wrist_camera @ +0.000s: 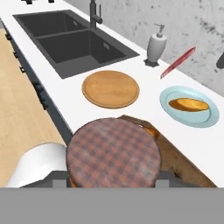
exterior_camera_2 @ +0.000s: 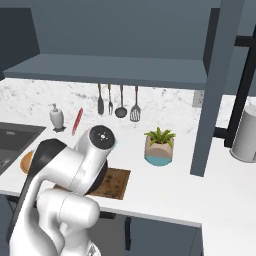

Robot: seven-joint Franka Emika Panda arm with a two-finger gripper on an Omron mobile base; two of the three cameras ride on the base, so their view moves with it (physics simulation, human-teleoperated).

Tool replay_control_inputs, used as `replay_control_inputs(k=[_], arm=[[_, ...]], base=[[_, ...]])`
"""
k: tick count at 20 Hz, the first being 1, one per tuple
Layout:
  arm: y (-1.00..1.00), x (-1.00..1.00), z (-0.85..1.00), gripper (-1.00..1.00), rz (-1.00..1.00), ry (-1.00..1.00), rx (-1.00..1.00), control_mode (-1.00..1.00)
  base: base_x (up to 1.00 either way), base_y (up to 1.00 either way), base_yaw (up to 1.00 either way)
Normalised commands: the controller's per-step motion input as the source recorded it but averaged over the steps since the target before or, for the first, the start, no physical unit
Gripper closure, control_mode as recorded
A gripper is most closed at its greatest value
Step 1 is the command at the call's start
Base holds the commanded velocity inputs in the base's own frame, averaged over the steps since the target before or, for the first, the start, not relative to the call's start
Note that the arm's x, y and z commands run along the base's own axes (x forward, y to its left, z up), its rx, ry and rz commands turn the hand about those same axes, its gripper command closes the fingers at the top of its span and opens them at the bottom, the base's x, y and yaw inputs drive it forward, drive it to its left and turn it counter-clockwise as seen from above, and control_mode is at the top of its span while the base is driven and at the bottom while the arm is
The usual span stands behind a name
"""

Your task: From the different types of pastries on the counter, select a croissant and place it on the cutting board. Then retrieve a jar of jam from the cabinet and place it alongside the croissant on the cutting board.

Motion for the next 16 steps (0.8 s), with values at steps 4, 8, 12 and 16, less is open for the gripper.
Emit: replay_control_inputs(k=[4, 8, 12, 16], arm=[[0.22, 0.0, -0.38, 1.0, 0.12, -0.05, 0.0, -1.0], [0.1, 0.0, -0.4, 1.0, 0.06, -0.01, -0.05, -1.0], [0.06, 0.0, -0.31, 1.0, 0.05, 0.0, -0.01, -1.0], [0.02, 0.0, -0.13, 1.0, 0.06, -0.02, 0.01, -1.0]], base=[[0.0, 0.0, 0.0], [0.0, 0.0, 0.0], [0.0, 0.0, 0.0], [0.0, 0.0, 0.0]])
